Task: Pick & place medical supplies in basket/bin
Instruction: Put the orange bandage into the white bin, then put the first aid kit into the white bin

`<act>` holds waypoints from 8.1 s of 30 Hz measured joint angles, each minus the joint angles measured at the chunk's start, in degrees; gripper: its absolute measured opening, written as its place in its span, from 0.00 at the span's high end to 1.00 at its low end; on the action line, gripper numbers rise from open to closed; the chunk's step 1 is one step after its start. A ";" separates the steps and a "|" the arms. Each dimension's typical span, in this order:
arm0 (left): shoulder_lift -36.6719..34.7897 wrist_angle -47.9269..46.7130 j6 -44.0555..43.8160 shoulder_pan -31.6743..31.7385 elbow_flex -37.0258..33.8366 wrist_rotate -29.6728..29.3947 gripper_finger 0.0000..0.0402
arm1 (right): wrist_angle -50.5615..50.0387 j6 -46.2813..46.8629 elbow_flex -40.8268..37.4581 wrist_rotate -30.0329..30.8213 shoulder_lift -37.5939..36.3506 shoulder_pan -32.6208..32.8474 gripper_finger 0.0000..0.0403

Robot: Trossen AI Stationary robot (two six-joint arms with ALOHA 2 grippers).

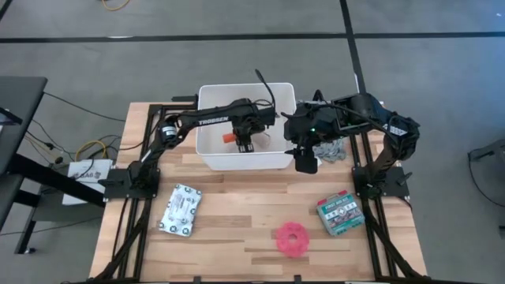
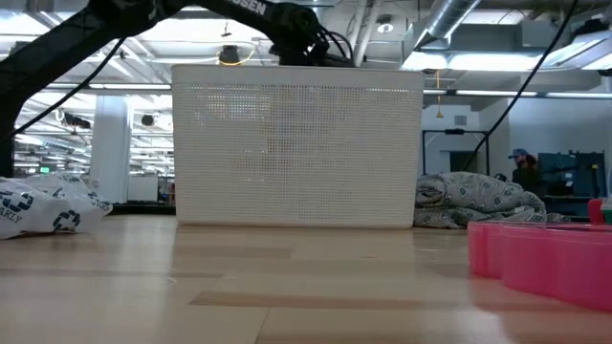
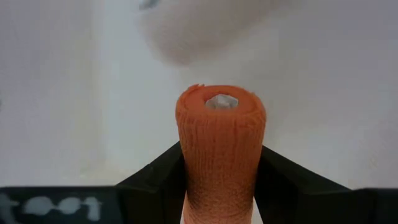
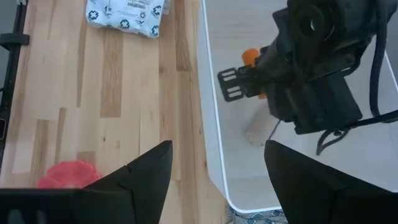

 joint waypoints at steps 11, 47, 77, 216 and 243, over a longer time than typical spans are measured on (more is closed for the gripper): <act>-0.52 -3.81 0.97 -4.12 0.08 -5.48 0.64 | 0.00 1.17 0.00 -0.44 0.00 0.15 0.38; -0.50 -7.99 -1.00 -9.67 0.06 -18.98 0.75 | 0.00 0.14 0.00 -0.55 0.02 0.17 0.38; -0.50 -8.09 -4.31 -8.43 0.06 -18.12 0.97 | 0.00 -0.30 0.00 -0.50 0.02 0.50 0.38; -36.06 -8.11 -33.59 -55.12 0.04 -34.82 0.71 | 28.21 13.70 -91.58 -0.64 -25.57 23.26 0.38; -36.06 -8.11 -34.62 -55.25 0.06 -32.67 0.71 | 29.48 16.63 -93.02 -0.65 -24.79 22.94 0.38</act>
